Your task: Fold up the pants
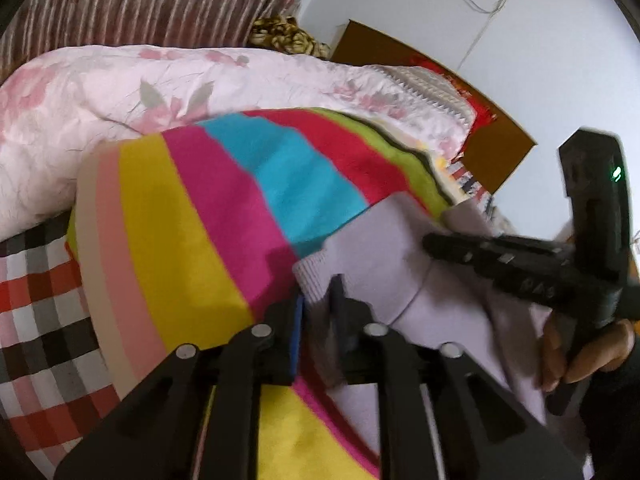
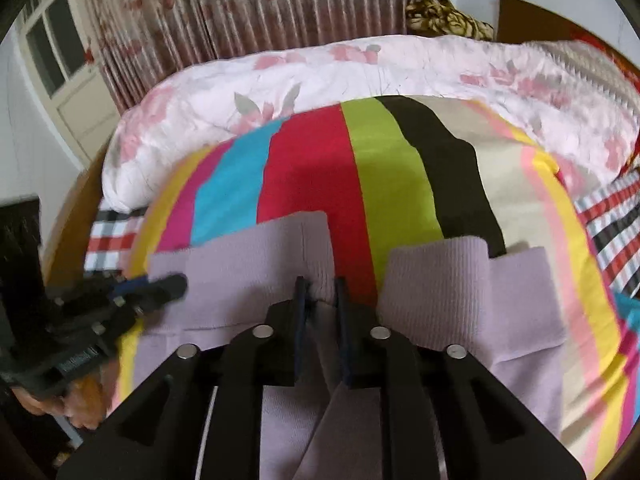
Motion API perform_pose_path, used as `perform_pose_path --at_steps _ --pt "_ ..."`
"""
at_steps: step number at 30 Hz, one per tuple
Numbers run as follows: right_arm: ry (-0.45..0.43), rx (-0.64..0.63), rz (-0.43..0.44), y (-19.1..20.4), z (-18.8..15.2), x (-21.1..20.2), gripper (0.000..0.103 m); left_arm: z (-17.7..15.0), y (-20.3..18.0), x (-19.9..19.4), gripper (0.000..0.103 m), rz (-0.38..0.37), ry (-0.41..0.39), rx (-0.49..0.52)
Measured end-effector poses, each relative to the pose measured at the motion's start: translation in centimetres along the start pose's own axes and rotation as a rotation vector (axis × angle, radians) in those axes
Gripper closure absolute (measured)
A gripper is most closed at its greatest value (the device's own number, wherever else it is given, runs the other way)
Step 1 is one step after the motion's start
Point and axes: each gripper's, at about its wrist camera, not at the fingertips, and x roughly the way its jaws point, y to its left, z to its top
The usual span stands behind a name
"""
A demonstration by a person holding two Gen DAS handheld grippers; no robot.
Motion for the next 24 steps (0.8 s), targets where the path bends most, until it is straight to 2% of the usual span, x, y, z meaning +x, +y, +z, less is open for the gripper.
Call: perform_pose_path --at_steps 1,3,4,6,7,9,10,12,13,15,18,21,23,24 --pt "0.003 0.029 0.026 -0.4 0.1 -0.5 0.075 -0.2 0.0 -0.4 0.072 0.020 -0.013 0.000" --pt "-0.020 0.081 0.086 -1.0 0.1 -2.3 0.058 -0.1 0.4 -1.5 0.025 0.087 -0.042 -0.025" --pt "-0.081 0.102 0.120 -1.6 -0.1 -4.5 0.054 -0.1 0.6 -2.8 0.018 0.123 -0.085 -0.052" --pt "-0.204 0.147 0.161 -3.1 -0.7 -8.7 0.044 0.0 0.5 -4.7 0.014 0.114 -0.138 -0.069" --pt "-0.285 0.186 0.174 -4.3 -1.5 -11.4 0.044 0.0 0.1 -5.7 0.013 0.080 -0.139 -0.058" --pt "-0.365 0.231 0.143 -6.0 -3.0 -14.5 0.044 -0.4 -1.0 -6.6 0.008 0.019 -0.125 -0.038" --pt "-0.377 0.257 0.094 -6.7 -4.1 -15.5 0.044 -0.8 -1.9 -6.7 0.007 -0.027 -0.108 -0.025" --pt "-0.335 0.256 0.046 -6.8 -5.2 -15.3 0.044 -1.6 -3.6 -6.2 0.006 -0.112 -0.052 -0.005" --pt "-0.283 0.231 -0.001 -6.1 -5.7 -14.4 0.044 -2.2 -4.2 -5.9 0.006 -0.142 -0.022 0.002" --pt "-0.201 0.168 -0.053 -4.3 -6.3 -12.5 0.045 -3.6 -5.8 -4.7 0.006 -0.173 0.038 0.034" --pt "-0.128 0.065 -0.069 -0.9 -6.8 -9.8 0.045 -4.8 -6.6 -3.6 0.006 -0.159 0.098 0.075" --pt "-0.071 -0.028 -0.138 1.9 -7.0 -7.6 0.045 -4.5 -6.0 -3.5 0.002 -0.152 0.103 0.073" --pt "-0.030 -0.095 -0.250 2.9 -7.3 -6.2 0.045 -4.4 -5.1 -3.4 0.002 -0.112 0.113 0.059" --pt "-0.015 -0.132 -0.309 3.1 -7.4 -5.5 0.050 -4.4 -4.5 -3.5 0.002 -0.112 0.119 0.038"
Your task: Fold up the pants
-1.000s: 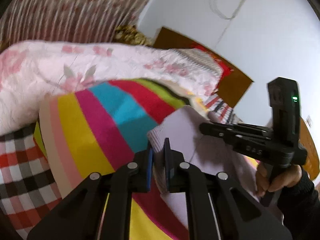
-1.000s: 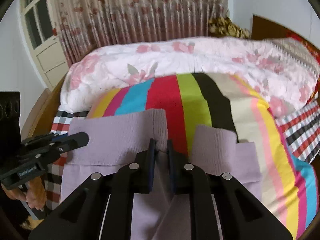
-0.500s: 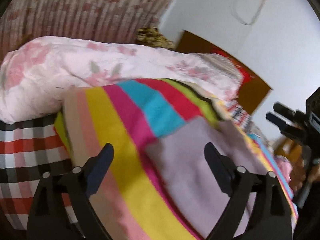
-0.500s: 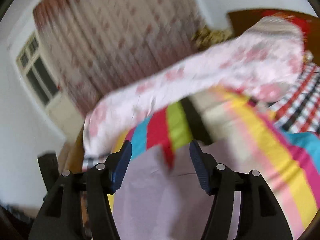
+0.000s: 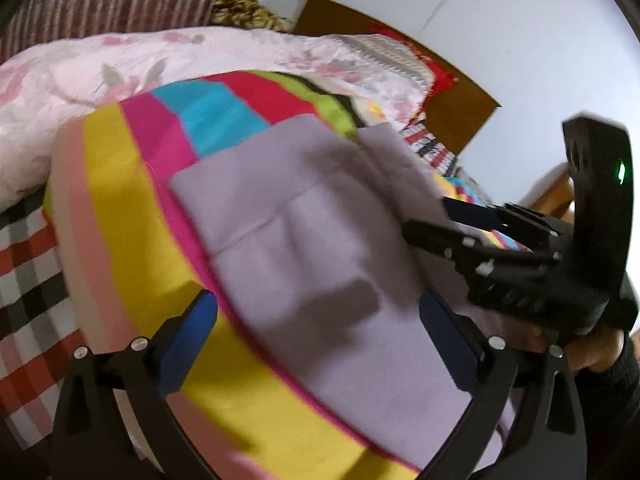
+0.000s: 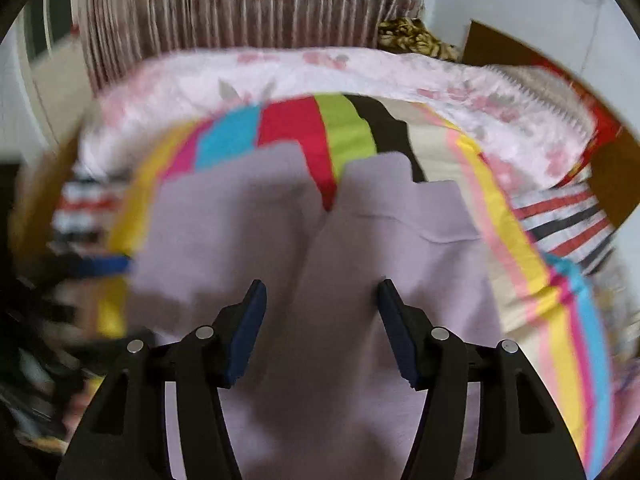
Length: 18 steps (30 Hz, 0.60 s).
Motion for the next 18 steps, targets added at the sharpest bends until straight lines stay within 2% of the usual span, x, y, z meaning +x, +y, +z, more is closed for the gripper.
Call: perform_pose_path --at_steps 1,2,3,4,8,10,12,13,15,17,18 --pt "0.003 -0.027 -0.032 0.2 -0.3 0.3 0.063 0.0 0.5 -0.1 0.002 -0.009 0.000 -0.016" --pt "-0.001 -0.034 -0.042 0.2 -0.5 0.4 0.069 0.0 0.7 -0.2 0.002 -0.018 -0.001 -0.031" --pt "-0.012 -0.027 -0.048 0.0 -0.8 0.3 0.082 -0.3 1.2 -0.3 0.002 -0.021 -0.001 -0.041" --pt "-0.037 0.006 -0.035 -0.5 -1.0 -0.3 0.090 -0.2 1.5 -0.2 0.002 -0.021 0.000 -0.045" --pt "-0.163 0.161 0.022 -3.4 -1.4 -3.9 0.092 -0.2 1.8 -0.3 0.002 -0.020 -0.011 -0.038" --pt "-0.239 0.223 0.124 -4.4 -1.0 -5.7 0.092 -0.1 2.1 -0.6 0.002 -0.037 -0.029 -0.055" --pt "-0.260 0.221 0.200 -4.1 -0.3 -6.5 0.092 0.3 2.5 -0.7 0.002 -0.076 -0.045 -0.084" --pt "-0.252 0.204 0.253 -3.4 0.3 -6.6 0.092 0.7 2.8 -0.9 0.002 -0.108 -0.052 -0.110" --pt "-0.210 0.142 0.297 -1.0 1.1 -5.8 0.092 1.1 3.4 -1.3 0.002 -0.159 -0.067 -0.159" --pt "-0.111 0.049 0.291 2.1 1.3 -3.6 0.087 1.3 4.1 -1.7 0.002 -0.173 -0.080 -0.202" --pt "-0.044 -0.007 0.272 3.9 1.1 -1.8 0.078 1.3 4.3 -1.7 0.002 -0.163 -0.076 -0.206"
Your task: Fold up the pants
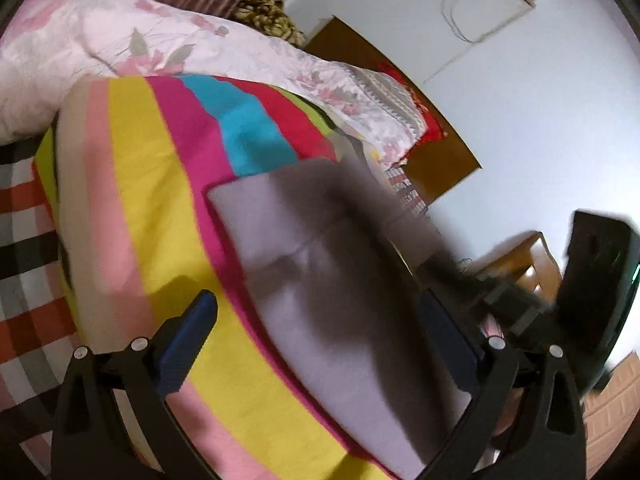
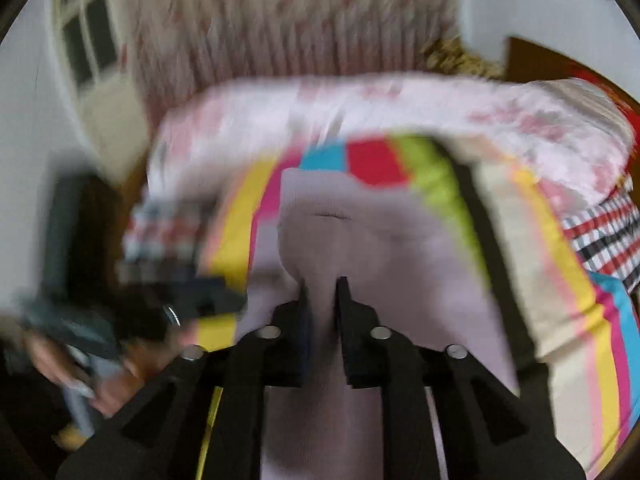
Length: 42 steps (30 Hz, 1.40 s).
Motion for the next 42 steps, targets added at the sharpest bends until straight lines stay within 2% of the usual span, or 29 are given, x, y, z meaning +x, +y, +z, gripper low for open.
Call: perform_pose_path --at_steps 1,2,3,4,7,9,10,13,15,16,18,19,21,22,24,26,28,29,30,32,33,34,35,36,37,40,42 --pt "0.036 -0.018 0.007 0.6 -0.4 1.2 0.066 0.0 0.3 0.1 0.002 0.021 0.012 0.002" --pt "0.058 -0.030 0.021 1.1 -0.9 2.1 0.060 -0.1 0.5 0.0 0.002 0.029 0.018 0.000" --pt "0.050 -0.029 0.033 1.3 -1.1 2.2 0.048 -0.2 0.7 0.0 0.002 0.034 0.026 -0.004" --pt "0.026 -0.004 0.079 1.0 -1.4 1.8 0.040 -0.3 1.0 -0.2 0.002 0.027 0.032 -0.008" --pt "-0.048 0.079 0.181 -1.0 -1.6 -0.4 0.040 -0.2 1.2 -1.0 0.004 0.002 0.024 0.002" --pt "-0.092 0.109 0.153 -2.3 -1.3 -2.0 0.041 0.1 0.9 -1.2 0.018 -0.030 0.004 0.010" --pt "-0.111 0.128 0.110 -3.6 -0.9 -2.7 0.044 0.4 0.5 -1.1 0.021 -0.049 -0.002 0.016" --pt "-0.137 0.193 0.058 -7.1 0.3 -3.1 0.048 1.4 -1.2 0.4 0.024 -0.052 0.002 0.054" --pt "-0.114 0.207 0.035 -8.7 1.1 -1.9 0.054 1.7 -2.1 1.8 0.029 -0.013 0.020 0.077" --pt "-0.093 0.211 0.025 -9.3 1.6 -1.0 0.055 1.9 -2.3 2.8 0.031 0.022 0.043 0.078" --pt "-0.062 0.201 0.027 -9.8 2.4 0.6 0.056 2.0 -2.1 3.5 0.035 0.044 0.045 0.059" --pt "-0.050 0.191 0.026 -9.9 2.6 1.1 0.057 2.0 -2.1 3.6 0.039 0.049 0.039 0.055" --pt "-0.023 0.170 0.028 -10.1 2.9 2.2 0.060 2.3 -2.1 3.7 0.057 0.051 0.037 0.049" --pt "-0.010 0.158 0.035 -10.0 3.2 2.9 0.062 2.4 -2.0 3.8 0.058 0.043 0.043 0.041" --pt "-0.006 0.146 0.040 -10.5 2.9 2.8 0.065 2.5 -2.3 3.8 0.058 0.045 0.044 0.052" --pt "-0.009 0.148 0.044 -10.7 2.7 2.7 0.067 2.4 -2.6 4.3 0.058 0.084 0.051 0.082" --pt "-0.009 0.161 0.042 -11.1 2.6 2.6 0.067 2.3 -2.7 4.9 0.049 0.112 0.055 0.087" --pt "-0.005 0.173 0.044 -11.4 2.5 2.8 0.067 2.3 -2.7 5.1 0.037 0.104 0.053 0.089" --pt "0.000 0.181 0.051 -11.6 2.5 2.9 0.067 2.3 -2.8 5.2 0.030 0.093 0.051 0.089" --pt "0.005 0.181 0.048 -11.6 2.5 3.3 0.067 2.3 -3.4 5.6 0.032 0.130 0.050 0.104" --pt "-0.004 0.173 0.042 -11.4 2.4 3.2 0.071 2.2 -3.8 5.7 0.050 0.153 0.048 0.115" --pt "-0.018 0.162 0.029 -11.1 2.4 3.0 0.081 2.2 -3.8 5.6 0.062 0.183 0.034 0.110" --pt "-0.038 0.140 0.000 -10.5 2.4 2.5 0.083 2.3 -3.6 5.3 0.077 0.192 0.027 0.101" --pt "-0.060 0.120 -0.017 -10.0 2.4 1.9 0.088 2.4 -3.3 4.9 0.087 0.165 0.021 0.090" --pt "-0.082 0.107 -0.023 -9.6 2.4 1.2 0.091 2.4 -3.1 4.1 0.090 0.130 0.014 0.079" --pt "-0.150 0.068 -0.029 -7.8 2.9 -1.0 0.093 2.2 -3.4 1.2 0.091 0.077 -0.044 0.086" --pt "-0.170 0.051 -0.020 -7.0 3.7 -1.8 0.093 2.1 -3.9 -0.4 0.091 0.079 -0.084 0.110"
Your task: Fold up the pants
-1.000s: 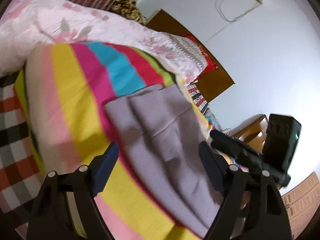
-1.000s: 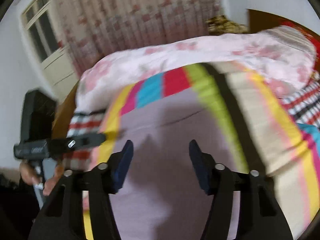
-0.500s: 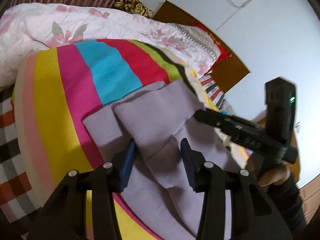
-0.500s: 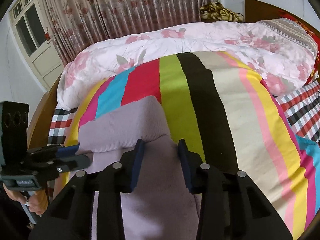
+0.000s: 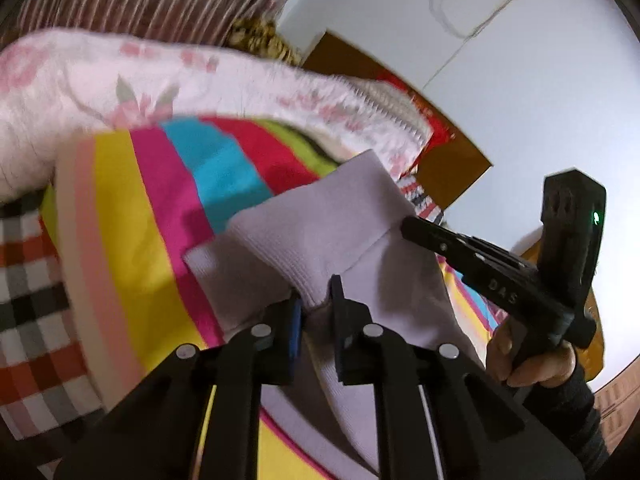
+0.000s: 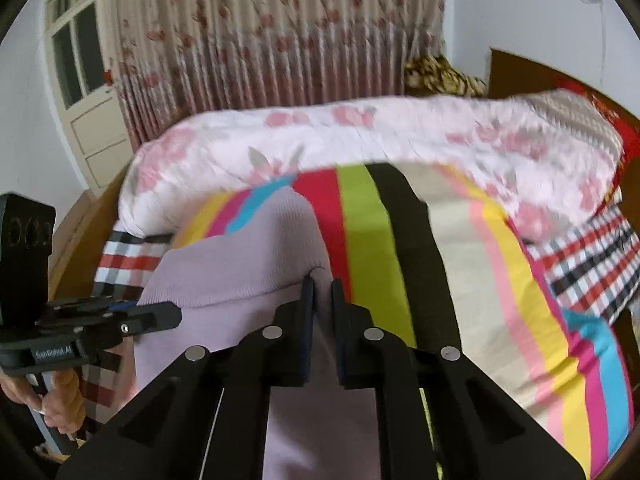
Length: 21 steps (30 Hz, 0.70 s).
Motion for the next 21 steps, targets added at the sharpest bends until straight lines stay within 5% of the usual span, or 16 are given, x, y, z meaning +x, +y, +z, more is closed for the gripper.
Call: perform_pose_path --at_steps 3,6,8,10,12,14,17,21 --pt "0.061 -0.022 -0.002 0.5 0.9 2.1 0.093 0.3 0.8 0.1 0.091 0.028 0.011 -0.013" --pt "0.181 -0.005 -0.009 0.1 -0.3 5.9 0.093 -0.2 3.6 3.1 0.089 0.049 0.117 -0.093" --pt "0.166 0.045 0.020 -0.5 -0.9 6.1 0.092 -0.5 4.2 3.6 0.083 0.062 0.122 -0.079" --pt "0.156 0.098 0.057 -1.2 -1.0 5.8 0.088 -0.5 3.9 3.1 0.073 0.083 0.101 -0.054" --pt "0.163 0.113 0.058 -1.4 -1.1 5.7 0.078 -0.4 4.2 2.8 0.040 0.154 0.089 -0.061" --pt "0.177 0.120 0.037 -1.5 -1.2 4.9 0.065 -0.2 4.5 2.4 0.037 0.186 0.084 -0.096" --pt "0.131 0.127 0.007 -1.8 -1.3 1.5 0.062 0.2 3.3 0.4 0.025 0.203 0.022 -0.063" --pt "0.086 0.156 0.013 -1.3 -4.3 -5.0 0.060 -0.2 0.0 -1.4 0.013 0.071 0.001 0.048"
